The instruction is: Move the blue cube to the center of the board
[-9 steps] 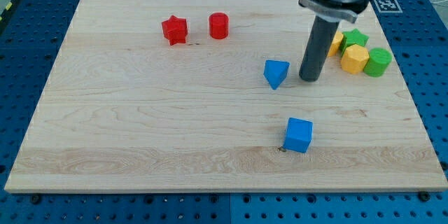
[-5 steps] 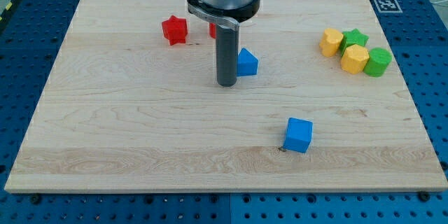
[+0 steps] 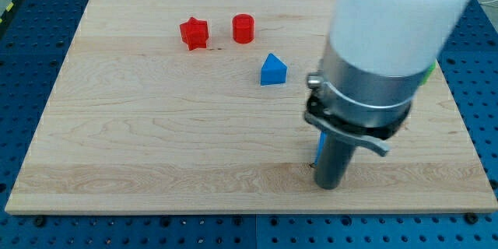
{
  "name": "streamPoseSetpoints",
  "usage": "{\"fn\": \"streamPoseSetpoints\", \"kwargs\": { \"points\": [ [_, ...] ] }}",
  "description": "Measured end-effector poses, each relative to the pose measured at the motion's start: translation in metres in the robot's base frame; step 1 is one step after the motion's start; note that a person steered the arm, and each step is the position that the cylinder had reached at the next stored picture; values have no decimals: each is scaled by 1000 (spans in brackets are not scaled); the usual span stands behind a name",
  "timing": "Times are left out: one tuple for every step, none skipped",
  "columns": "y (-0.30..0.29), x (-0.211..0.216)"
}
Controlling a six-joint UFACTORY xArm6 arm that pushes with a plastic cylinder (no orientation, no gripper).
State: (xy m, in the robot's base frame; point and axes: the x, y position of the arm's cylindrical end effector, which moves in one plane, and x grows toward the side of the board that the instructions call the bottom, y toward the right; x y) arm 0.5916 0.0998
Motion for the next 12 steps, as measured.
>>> {"fn": "streamPoseSetpoints", "kwargs": {
  "points": [
    [10, -24],
    [10, -61],
    [10, -102],
    [10, -132],
    [10, -138],
    [14, -138],
    [29, -133],
    [22, -133],
    [-4, -133],
    [-33, -133],
    [-60, -135],
    [-81, -146]
  ]
}}
